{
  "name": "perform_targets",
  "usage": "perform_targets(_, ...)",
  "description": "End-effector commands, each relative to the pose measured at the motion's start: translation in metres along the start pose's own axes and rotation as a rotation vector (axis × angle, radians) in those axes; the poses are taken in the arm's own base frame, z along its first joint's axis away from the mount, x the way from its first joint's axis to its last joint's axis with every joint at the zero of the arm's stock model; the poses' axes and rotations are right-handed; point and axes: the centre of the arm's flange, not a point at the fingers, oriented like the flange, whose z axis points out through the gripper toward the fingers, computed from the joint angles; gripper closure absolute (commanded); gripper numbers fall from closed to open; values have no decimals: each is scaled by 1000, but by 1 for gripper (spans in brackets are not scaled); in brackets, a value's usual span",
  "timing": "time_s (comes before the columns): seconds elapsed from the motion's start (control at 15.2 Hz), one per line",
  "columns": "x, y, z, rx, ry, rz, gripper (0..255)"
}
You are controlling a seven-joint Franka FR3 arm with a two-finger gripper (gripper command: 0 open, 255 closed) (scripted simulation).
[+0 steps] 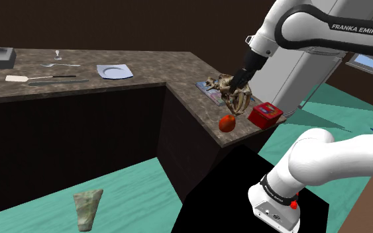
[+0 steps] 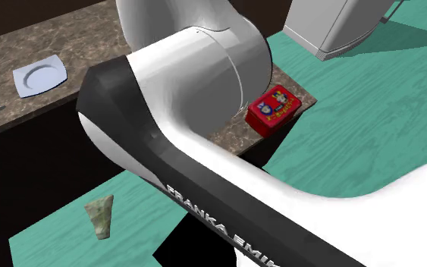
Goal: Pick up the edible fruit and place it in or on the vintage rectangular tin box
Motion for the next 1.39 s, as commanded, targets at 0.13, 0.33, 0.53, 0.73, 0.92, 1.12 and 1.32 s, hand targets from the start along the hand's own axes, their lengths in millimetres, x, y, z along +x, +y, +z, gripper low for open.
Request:
perform_targets(0.13, -9, 27, 45, -3, -43, -32, 0)
perform_targets(0.33, -15, 47, 78, -5, -76, -54, 0)
perform_targets(0.53, -21, 67, 110, -8, -108, -77, 0)
perform_targets(0.73, -27, 82, 134, -10, -133, -94, 0)
perform_targets(0.92, -29, 83, 150, -10, -133, -94, 0)
perform_targets(1.12, -31, 83, 166, -10, -133, -94, 0)
perform_targets(1.32, -32, 83, 174, -10, -133, -94, 0)
